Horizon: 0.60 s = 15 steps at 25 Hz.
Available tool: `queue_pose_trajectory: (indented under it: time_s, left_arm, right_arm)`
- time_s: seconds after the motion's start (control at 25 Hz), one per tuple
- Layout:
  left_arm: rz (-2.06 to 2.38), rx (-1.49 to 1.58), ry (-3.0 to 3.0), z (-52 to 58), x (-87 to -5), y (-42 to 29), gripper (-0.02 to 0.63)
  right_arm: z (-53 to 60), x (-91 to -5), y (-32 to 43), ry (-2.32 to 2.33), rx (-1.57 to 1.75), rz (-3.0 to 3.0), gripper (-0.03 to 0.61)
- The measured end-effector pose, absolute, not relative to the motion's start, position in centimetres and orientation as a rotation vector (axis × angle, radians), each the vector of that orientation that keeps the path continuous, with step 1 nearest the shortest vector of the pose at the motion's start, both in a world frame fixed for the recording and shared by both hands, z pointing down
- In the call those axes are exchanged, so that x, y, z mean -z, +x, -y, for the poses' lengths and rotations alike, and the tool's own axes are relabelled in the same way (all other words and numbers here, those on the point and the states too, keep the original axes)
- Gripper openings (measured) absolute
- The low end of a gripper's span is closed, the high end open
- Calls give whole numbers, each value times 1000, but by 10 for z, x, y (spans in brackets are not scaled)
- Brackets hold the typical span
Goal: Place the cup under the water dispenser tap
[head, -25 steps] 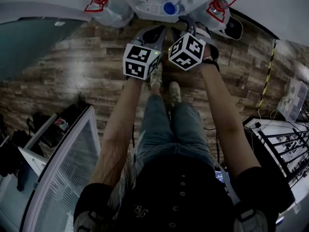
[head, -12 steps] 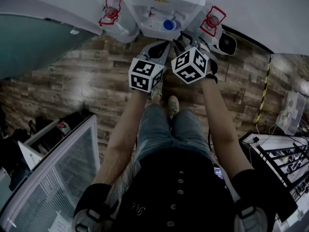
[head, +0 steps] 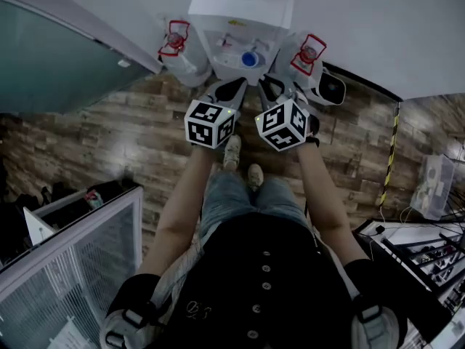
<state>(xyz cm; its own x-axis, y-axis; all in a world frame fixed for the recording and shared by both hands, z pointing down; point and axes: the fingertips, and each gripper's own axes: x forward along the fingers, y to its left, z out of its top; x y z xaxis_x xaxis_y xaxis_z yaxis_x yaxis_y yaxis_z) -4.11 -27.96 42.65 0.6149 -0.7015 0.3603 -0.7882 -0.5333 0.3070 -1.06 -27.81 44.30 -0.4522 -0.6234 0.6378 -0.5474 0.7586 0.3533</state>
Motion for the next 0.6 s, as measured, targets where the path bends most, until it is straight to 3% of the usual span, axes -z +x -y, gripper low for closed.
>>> queue_pose_trajectory:
  time_s: [0.32,0.6]
  left_arm:
    - [1224,-268,2447,259,-387,-32,-2]
    - [1267,-282,2471,234,-371,-25,-2]
  right_arm:
    - [255,-389,-2,965,120,2273,0]
    - [229,-374,8,947,94,2340,0]
